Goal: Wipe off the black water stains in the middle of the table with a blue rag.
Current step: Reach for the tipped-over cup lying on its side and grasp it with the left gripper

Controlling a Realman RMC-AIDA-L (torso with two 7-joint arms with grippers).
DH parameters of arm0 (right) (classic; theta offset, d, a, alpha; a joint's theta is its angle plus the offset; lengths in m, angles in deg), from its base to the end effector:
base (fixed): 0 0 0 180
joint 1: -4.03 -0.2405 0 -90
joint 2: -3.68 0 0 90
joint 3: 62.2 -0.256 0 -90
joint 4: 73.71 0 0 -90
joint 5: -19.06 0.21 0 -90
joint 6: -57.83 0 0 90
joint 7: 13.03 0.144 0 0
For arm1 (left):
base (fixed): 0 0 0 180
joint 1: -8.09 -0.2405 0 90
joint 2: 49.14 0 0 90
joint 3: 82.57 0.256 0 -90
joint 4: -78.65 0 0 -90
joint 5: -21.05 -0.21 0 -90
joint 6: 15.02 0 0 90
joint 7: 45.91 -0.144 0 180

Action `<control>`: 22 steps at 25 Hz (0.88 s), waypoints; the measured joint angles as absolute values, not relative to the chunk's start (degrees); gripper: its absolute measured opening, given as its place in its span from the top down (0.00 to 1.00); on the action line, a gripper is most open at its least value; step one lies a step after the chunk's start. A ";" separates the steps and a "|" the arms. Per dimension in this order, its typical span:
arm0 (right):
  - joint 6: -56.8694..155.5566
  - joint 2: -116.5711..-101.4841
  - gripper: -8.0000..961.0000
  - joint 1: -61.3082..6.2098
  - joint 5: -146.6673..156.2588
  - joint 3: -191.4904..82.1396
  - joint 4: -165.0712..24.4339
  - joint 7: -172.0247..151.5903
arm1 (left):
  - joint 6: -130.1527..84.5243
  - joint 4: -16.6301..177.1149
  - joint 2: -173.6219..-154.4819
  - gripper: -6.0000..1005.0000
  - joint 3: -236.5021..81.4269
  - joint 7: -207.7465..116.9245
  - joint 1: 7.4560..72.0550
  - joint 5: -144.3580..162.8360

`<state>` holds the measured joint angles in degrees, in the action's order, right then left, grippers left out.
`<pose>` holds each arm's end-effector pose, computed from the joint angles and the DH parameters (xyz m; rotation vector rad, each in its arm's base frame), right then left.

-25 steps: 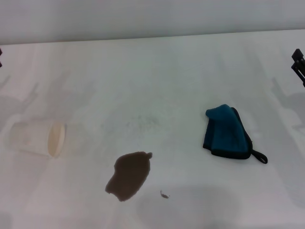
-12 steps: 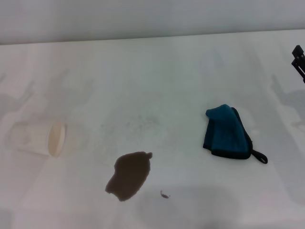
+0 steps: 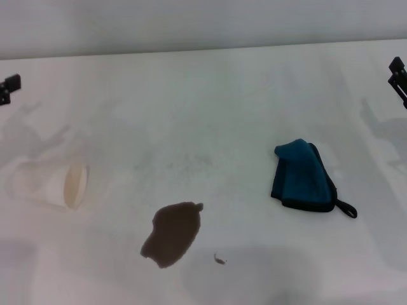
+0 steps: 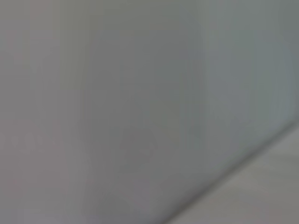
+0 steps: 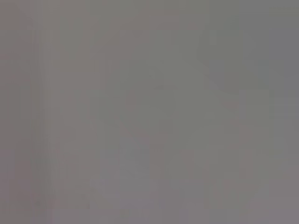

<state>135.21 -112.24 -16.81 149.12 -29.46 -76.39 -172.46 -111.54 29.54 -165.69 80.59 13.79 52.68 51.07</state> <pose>0.3775 0.2862 0.0288 -1.5042 0.6144 0.7396 -0.2952 0.3606 0.1020 -2.3522 -0.3536 -0.4942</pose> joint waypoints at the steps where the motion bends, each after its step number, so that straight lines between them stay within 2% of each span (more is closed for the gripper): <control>1: 135.33 -112.26 0.09 -16.83 149.17 -29.47 -76.39 -172.43 | -111.54 29.54 -165.69 0.12 80.59 13.79 52.68 51.07; 5: 135.61 -112.33 0.09 -16.95 149.28 -30.04 -76.42 -172.33 | -117.30 24.68 -162.39 0.12 80.63 18.13 58.84 34.86; 9: 135.65 -112.33 0.09 -17.00 149.32 -31.68 -76.60 -172.32 | -119.20 21.95 -160.91 0.12 80.69 19.16 64.42 20.44; 15: 135.60 -112.34 0.09 -16.94 149.32 -32.19 -77.28 -172.29 | -120.02 18.70 -160.88 0.12 80.78 16.73 69.58 8.52; 22: 135.60 -112.33 0.09 -16.80 149.33 -33.30 -77.43 -172.28 | -119.06 16.08 -162.90 0.12 80.82 5.56 73.22 0.91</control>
<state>135.60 -112.33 -16.80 149.33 -33.30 -77.43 -172.28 -119.06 16.08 -162.90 80.82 5.56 73.22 0.91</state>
